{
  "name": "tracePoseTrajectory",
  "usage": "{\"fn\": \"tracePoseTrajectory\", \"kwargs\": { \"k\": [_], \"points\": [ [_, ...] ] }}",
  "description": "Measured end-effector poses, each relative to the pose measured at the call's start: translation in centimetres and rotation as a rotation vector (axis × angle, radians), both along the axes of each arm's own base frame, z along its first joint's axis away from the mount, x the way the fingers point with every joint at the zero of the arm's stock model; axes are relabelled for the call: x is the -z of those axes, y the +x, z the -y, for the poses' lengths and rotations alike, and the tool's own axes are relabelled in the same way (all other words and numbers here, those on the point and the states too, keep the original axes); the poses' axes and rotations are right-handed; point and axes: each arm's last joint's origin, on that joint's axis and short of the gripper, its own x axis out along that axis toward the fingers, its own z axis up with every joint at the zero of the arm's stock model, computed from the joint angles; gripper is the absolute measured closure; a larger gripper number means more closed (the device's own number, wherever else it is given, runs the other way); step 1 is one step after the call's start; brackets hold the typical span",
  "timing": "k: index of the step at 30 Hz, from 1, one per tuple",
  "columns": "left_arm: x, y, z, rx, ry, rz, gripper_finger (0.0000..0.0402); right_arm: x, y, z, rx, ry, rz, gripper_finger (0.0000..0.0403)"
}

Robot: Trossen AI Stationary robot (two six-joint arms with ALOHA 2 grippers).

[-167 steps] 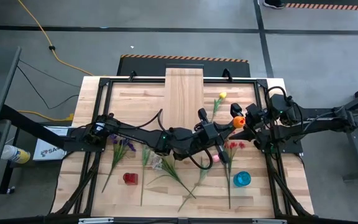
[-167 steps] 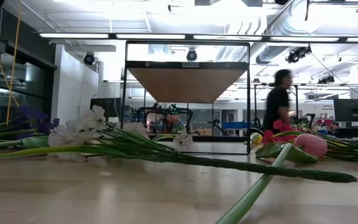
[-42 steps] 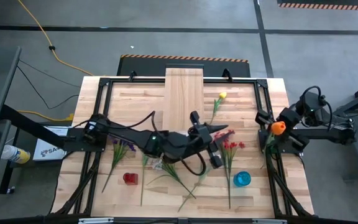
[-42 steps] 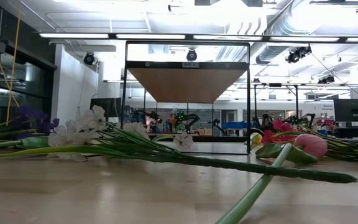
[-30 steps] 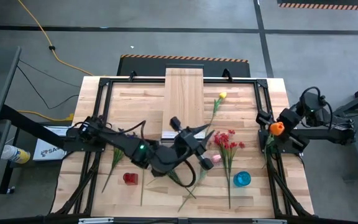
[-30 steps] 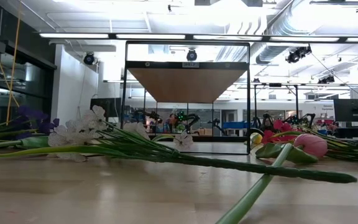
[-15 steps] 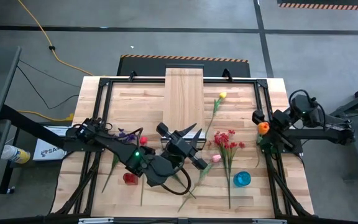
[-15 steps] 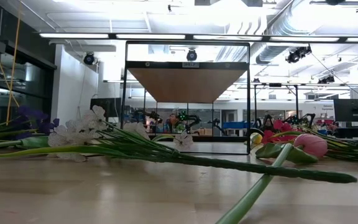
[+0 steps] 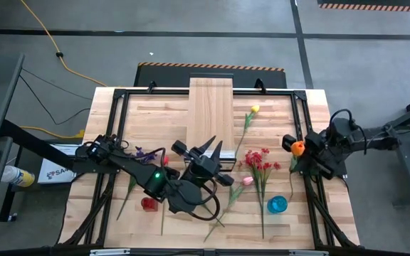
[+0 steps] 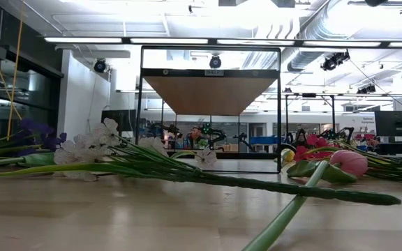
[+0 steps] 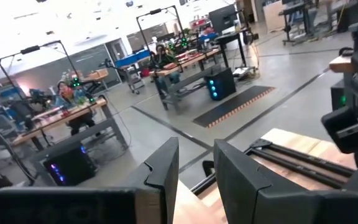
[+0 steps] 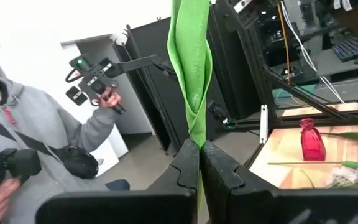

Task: Pick and place flowers into a vace then onto a shelf
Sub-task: Put the orange tulip into the blue vase

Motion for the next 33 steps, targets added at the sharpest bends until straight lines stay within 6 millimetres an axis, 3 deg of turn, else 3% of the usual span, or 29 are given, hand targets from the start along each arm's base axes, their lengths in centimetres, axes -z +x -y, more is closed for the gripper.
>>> {"fn": "tracePoseTrajectory", "kwargs": {
  "k": [19, 33],
  "points": [
    [0.5, -0.1, 0.0, 0.004, 0.055, -0.096, 0.0268, 2.0, 1.2, -3.1, 0.116, -0.115, -0.088, 0.0403],
    [0.5, -1.0, 1.7, 0.05, 0.055, -0.091, 0.0268, 2.5, 1.0, -3.4, 0.178, -0.163, -0.128, 0.0403]
  ]
}}
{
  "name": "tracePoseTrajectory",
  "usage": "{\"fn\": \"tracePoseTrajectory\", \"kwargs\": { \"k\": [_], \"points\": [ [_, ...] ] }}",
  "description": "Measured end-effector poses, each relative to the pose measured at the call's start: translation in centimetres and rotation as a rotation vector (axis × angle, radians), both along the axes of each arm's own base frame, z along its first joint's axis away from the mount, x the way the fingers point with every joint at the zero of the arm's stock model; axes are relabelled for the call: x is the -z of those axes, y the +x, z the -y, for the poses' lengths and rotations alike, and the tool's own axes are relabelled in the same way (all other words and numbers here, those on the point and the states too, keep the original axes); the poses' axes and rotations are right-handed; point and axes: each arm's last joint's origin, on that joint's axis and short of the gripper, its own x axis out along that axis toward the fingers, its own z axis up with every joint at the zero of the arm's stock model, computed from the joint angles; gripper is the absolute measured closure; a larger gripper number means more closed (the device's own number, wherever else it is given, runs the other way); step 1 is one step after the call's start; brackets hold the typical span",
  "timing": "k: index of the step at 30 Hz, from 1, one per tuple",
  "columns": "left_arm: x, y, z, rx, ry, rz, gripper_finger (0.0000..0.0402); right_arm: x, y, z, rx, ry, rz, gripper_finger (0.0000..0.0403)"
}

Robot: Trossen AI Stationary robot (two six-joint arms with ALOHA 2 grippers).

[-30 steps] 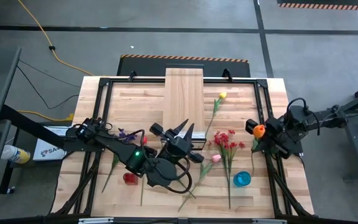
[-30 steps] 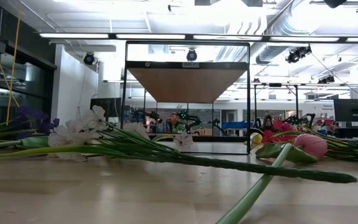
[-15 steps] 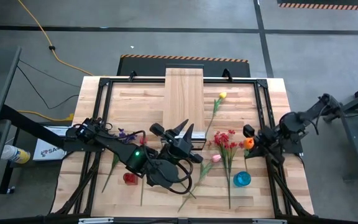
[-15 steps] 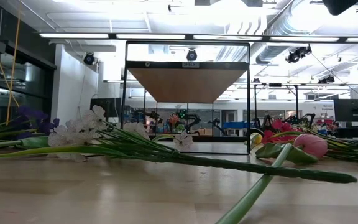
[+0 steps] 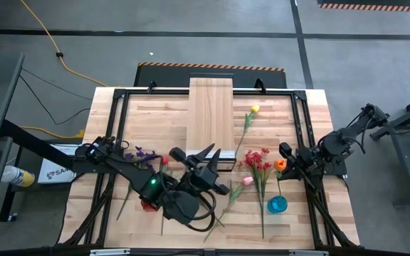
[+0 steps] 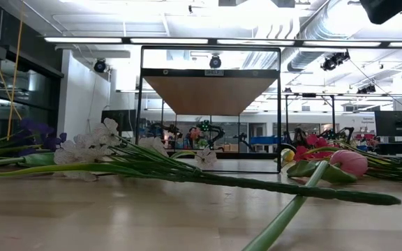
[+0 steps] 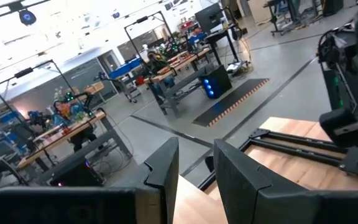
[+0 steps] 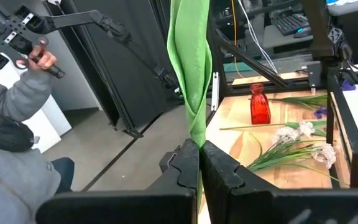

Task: Pick and place flowers into a vace then onto a shelf
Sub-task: Put the orange tulip into the blue vase

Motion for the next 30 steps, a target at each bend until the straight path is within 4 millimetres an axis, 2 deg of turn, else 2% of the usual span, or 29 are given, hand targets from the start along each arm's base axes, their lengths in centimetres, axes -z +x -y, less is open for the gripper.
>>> {"fn": "tracePoseTrajectory", "kwargs": {
  "k": [8, 24, 30],
  "points": [
    [0.0, -0.4, 0.7, 0.018, -0.015, 0.023, 0.0268, 0.2, 0.0, 0.0, -0.002, -0.015, -0.021, 0.0403],
    [0.0, -0.4, 0.6, 0.017, -0.032, 0.049, 0.0268, -0.3, -0.9, 0.5, -0.008, 0.006, 0.023, 0.0403],
    [0.0, -0.4, 0.6, 0.017, -0.035, 0.053, 0.0268, 0.1, -1.2, 0.7, -0.003, -0.003, -0.022, 0.0403]
  ]
}}
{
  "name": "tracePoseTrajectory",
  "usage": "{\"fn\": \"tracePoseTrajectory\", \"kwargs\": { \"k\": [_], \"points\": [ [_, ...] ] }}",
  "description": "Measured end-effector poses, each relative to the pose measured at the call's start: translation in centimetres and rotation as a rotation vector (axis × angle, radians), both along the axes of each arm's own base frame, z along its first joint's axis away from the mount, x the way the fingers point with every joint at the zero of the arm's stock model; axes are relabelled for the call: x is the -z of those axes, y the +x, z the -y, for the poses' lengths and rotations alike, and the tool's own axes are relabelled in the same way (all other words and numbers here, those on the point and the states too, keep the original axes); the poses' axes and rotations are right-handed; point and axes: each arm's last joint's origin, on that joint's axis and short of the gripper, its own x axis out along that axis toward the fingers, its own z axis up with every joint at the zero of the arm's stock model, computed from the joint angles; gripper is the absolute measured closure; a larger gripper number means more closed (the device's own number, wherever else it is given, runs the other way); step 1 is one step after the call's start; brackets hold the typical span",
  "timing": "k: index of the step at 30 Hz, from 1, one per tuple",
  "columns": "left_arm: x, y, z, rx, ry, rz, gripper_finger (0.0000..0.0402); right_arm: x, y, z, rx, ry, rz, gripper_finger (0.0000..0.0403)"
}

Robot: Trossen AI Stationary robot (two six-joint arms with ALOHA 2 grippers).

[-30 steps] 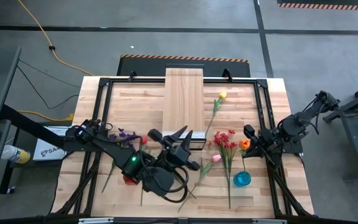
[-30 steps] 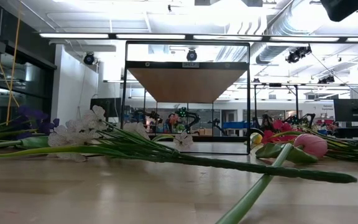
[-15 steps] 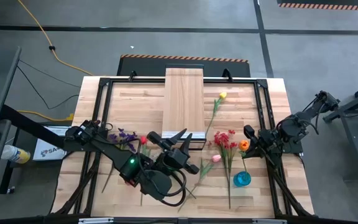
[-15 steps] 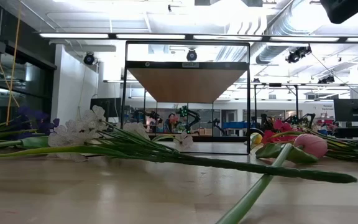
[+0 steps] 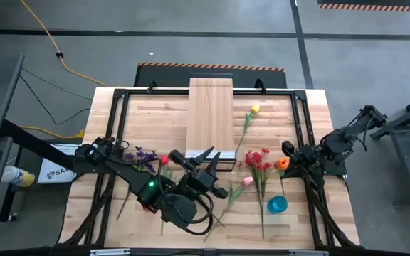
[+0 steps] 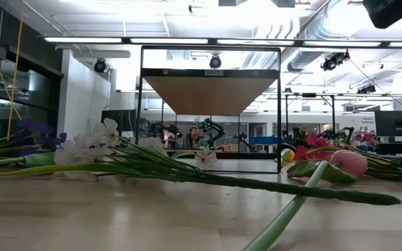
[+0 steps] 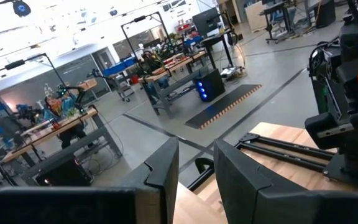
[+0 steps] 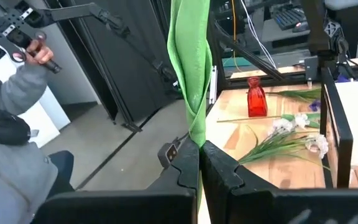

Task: Pick and place flowers into a vace then onto a shelf
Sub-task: Put the orange tulip into the blue vase

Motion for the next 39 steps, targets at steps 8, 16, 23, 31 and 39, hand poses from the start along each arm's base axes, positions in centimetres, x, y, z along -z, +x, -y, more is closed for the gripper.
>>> {"fn": "tracePoseTrajectory", "kwargs": {
  "k": [8, 16, 23, 31, 39],
  "points": [
    [0.0, 0.0, 0.0, 0.0, -0.01, 0.015, 0.0268, 0.2, 0.0, 0.0, 0.001, -0.002, -0.027, 0.0403],
    [0.0, 0.0, 0.0, 0.0, -0.012, 0.017, 0.0268, 0.4, 0.1, 0.0, 0.003, -0.011, -0.043, 0.0403],
    [0.0, 0.0, 0.0, 0.0, -0.013, 0.019, 0.0268, 1.0, 0.4, -0.3, -0.005, -0.038, -0.096, 0.0403],
    [0.0, 0.0, 0.0, 0.0, -0.012, 0.018, 0.0268, 1.0, 0.4, -0.4, -0.043, -0.031, -0.098, 0.0396],
    [0.0, 0.0, 0.0, 0.0, -0.012, 0.018, 0.0268, 1.1, 0.4, -0.4, -0.039, 0.023, -0.142, 0.0373]
  ]
}}
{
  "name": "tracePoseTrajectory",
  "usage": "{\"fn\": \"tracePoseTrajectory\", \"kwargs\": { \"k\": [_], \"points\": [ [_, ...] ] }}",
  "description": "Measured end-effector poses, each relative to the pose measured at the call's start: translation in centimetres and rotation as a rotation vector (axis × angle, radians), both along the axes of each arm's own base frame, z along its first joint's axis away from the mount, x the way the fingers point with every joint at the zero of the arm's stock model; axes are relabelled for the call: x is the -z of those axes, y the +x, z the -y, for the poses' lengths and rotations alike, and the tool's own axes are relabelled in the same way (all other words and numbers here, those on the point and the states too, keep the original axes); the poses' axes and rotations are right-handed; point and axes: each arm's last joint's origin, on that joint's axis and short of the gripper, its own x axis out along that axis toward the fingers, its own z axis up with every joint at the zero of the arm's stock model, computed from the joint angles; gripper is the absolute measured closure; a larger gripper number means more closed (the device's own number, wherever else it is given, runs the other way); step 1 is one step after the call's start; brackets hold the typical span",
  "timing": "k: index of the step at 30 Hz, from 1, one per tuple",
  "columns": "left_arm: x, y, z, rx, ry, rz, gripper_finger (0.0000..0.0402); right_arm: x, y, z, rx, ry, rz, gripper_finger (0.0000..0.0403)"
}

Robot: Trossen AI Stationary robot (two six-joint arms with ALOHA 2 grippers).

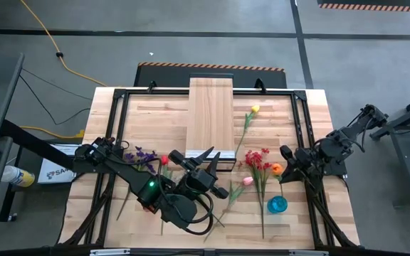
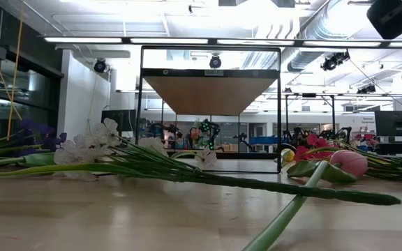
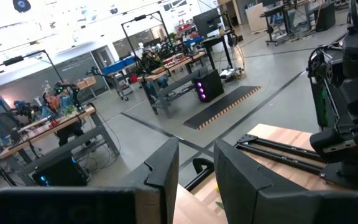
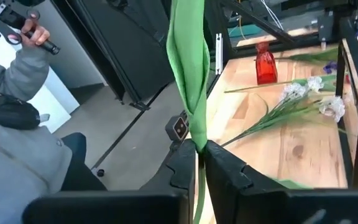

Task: Pick and place flowers into a vace then onto a shelf
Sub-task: Put the orange tulip into the blue vase

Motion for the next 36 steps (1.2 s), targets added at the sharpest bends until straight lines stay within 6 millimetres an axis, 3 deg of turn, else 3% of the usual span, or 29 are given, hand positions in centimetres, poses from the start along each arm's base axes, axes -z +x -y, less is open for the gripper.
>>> {"fn": "tracePoseTrajectory", "kwargs": {
  "k": [13, 36],
  "points": [
    [0.0, 0.0, 0.0, 0.0, 0.0, -0.001, 0.0268, 0.16, -0.14, -0.15, -0.057, 0.054, -0.055, 0.0344],
    [0.0, 0.0, 0.0, 0.0, 0.001, -0.001, 0.0268, 0.18, -0.09, -0.15, -0.049, 0.048, -0.053, 0.0352]
  ]
}}
